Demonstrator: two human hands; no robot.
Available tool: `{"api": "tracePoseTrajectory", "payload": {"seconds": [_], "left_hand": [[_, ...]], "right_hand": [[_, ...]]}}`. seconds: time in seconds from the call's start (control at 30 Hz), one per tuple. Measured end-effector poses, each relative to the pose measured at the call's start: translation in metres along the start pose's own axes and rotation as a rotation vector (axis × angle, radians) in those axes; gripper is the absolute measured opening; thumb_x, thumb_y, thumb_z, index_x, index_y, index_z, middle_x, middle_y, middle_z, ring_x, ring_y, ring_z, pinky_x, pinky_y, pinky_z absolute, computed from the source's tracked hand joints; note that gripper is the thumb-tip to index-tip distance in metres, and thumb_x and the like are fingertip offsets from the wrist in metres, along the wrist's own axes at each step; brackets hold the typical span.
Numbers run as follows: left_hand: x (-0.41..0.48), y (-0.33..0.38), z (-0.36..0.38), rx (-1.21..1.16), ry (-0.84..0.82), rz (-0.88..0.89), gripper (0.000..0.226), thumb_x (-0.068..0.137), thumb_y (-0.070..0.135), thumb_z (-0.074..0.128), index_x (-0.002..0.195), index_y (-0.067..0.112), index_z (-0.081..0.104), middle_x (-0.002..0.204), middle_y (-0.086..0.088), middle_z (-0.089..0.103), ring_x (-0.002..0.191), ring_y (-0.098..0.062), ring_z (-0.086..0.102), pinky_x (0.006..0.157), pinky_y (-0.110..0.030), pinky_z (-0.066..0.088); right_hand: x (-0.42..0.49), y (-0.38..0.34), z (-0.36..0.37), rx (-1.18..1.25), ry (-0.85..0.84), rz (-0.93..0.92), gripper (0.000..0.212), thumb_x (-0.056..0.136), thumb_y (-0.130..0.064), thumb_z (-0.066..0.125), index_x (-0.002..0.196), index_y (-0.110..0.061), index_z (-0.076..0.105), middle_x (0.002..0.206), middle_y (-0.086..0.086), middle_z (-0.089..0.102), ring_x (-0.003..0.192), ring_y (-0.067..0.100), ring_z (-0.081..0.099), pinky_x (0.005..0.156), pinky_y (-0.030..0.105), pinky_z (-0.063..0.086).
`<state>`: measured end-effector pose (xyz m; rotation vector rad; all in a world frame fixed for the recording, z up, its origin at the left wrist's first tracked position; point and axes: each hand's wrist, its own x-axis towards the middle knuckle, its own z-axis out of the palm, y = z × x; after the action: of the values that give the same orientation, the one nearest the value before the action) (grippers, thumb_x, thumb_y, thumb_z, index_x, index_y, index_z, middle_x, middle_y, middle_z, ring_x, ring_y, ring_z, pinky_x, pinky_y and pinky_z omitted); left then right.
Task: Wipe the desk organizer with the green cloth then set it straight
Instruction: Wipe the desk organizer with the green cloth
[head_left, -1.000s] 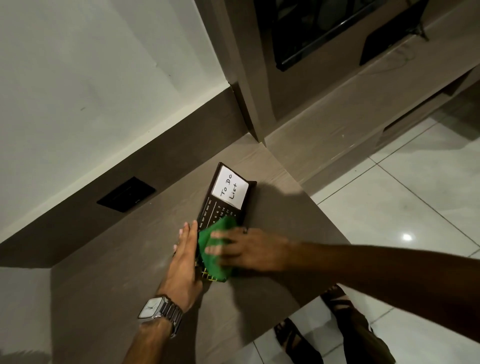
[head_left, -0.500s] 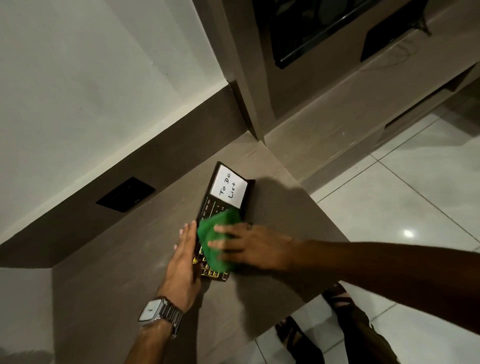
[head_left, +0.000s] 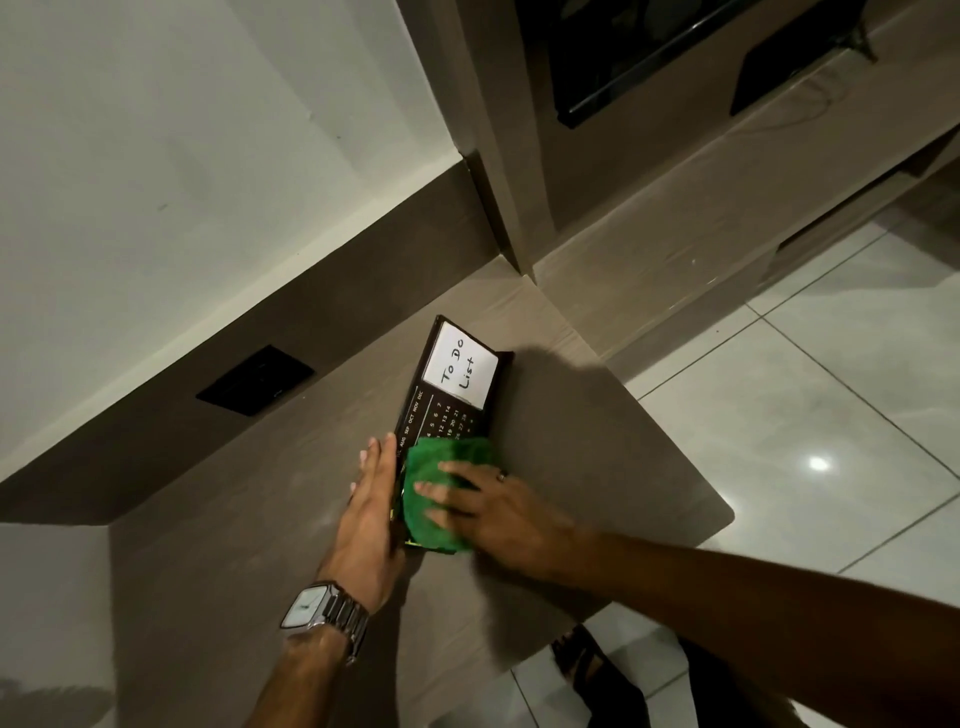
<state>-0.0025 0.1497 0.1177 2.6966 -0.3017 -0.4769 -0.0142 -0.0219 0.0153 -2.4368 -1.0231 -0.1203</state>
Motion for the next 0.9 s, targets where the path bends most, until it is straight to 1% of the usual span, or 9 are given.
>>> {"api": "tracePoseTrajectory", "payload": {"seconds": [0.1,0.2,0.33,0.4,0.53,0.67,0.7,0.8,0.9], "left_hand": [[0.003,0.000,0.000,0.001,0.004,-0.015,0.122,0.063,-0.003,0.075,0.142,0.033,-0.009,0.156,0.002,-0.004,0.144,-0.016,-0.004,0.119,-0.048,0.008],[0.003,-0.004,0.002,0.010,-0.010,-0.017,0.124,0.063,0.000,0.076,0.142,0.036,-0.012,0.156,0.003,-0.006,0.143,-0.015,-0.005,0.118,-0.044,0.004],[0.004,-0.007,0.004,0.014,-0.004,-0.011,0.127,0.061,-0.001,0.076,0.143,0.038,-0.014,0.157,0.003,-0.006,0.143,-0.014,-0.006,0.118,-0.043,0.004],[0.004,-0.009,0.005,0.021,-0.008,-0.015,0.128,0.061,-0.002,0.076,0.144,0.037,-0.013,0.157,0.003,-0.006,0.144,-0.014,-0.007,0.119,-0.045,0.004],[0.004,-0.010,0.004,-0.005,-0.009,-0.016,0.128,0.061,-0.004,0.074,0.142,0.040,-0.015,0.157,0.005,-0.008,0.145,-0.013,-0.008,0.119,-0.047,0.005],[0.004,-0.009,0.004,0.007,-0.004,-0.015,0.127,0.062,0.000,0.075,0.141,0.040,-0.016,0.156,0.006,-0.008,0.144,-0.013,-0.008,0.118,-0.046,0.003],[0.003,-0.009,0.004,0.007,-0.006,-0.014,0.126,0.062,0.000,0.075,0.141,0.040,-0.016,0.156,0.006,-0.008,0.144,-0.013,-0.008,0.118,-0.046,0.003],[0.002,-0.008,0.003,-0.006,0.002,-0.010,0.125,0.063,-0.001,0.075,0.142,0.038,-0.014,0.156,0.005,-0.008,0.144,-0.014,-0.006,0.119,-0.047,0.005],[0.002,-0.005,0.003,-0.010,0.004,-0.004,0.124,0.062,-0.003,0.075,0.143,0.032,-0.012,0.156,0.003,-0.007,0.145,-0.015,-0.006,0.119,-0.047,0.005]], "right_hand": [[0.008,0.025,-0.017,0.006,0.051,0.178,0.049,0.086,-0.007,0.062,0.134,-0.015,0.052,0.151,0.006,0.039,0.136,0.040,0.031,0.097,0.054,0.044],[0.018,0.044,-0.033,0.013,0.133,0.373,0.061,0.082,-0.002,0.061,0.139,-0.018,0.047,0.155,0.003,0.032,0.138,0.034,0.026,0.102,0.053,0.041],[0.038,0.070,-0.070,0.025,0.319,0.485,0.065,0.074,0.009,0.062,0.135,-0.010,0.051,0.150,0.012,0.039,0.133,0.039,0.032,0.099,0.057,0.043],[0.050,0.071,-0.080,0.048,0.369,0.436,0.062,0.073,0.012,0.059,0.131,-0.007,0.054,0.147,0.015,0.042,0.132,0.042,0.035,0.097,0.057,0.044],[0.052,0.070,-0.077,-0.050,0.217,0.077,0.051,0.082,0.002,0.048,0.131,-0.008,0.055,0.147,0.014,0.043,0.135,0.041,0.034,0.101,0.052,0.040],[0.039,0.103,-0.074,0.098,0.282,0.533,0.069,0.080,0.016,0.050,0.142,-0.014,0.045,0.153,0.008,0.034,0.139,0.035,0.025,0.106,0.053,0.035],[0.035,0.101,-0.069,0.095,0.254,0.582,0.069,0.081,0.014,0.051,0.143,-0.015,0.043,0.153,0.009,0.034,0.138,0.034,0.025,0.107,0.053,0.035],[0.013,0.068,-0.036,0.016,0.140,0.438,0.061,0.082,0.000,0.063,0.140,-0.015,0.047,0.150,0.011,0.039,0.137,0.037,0.030,0.105,0.055,0.036],[-0.007,0.023,-0.007,0.016,0.022,0.244,0.050,0.079,-0.007,0.073,0.127,-0.011,0.059,0.142,0.014,0.050,0.127,0.045,0.044,0.092,0.058,0.048]]}}
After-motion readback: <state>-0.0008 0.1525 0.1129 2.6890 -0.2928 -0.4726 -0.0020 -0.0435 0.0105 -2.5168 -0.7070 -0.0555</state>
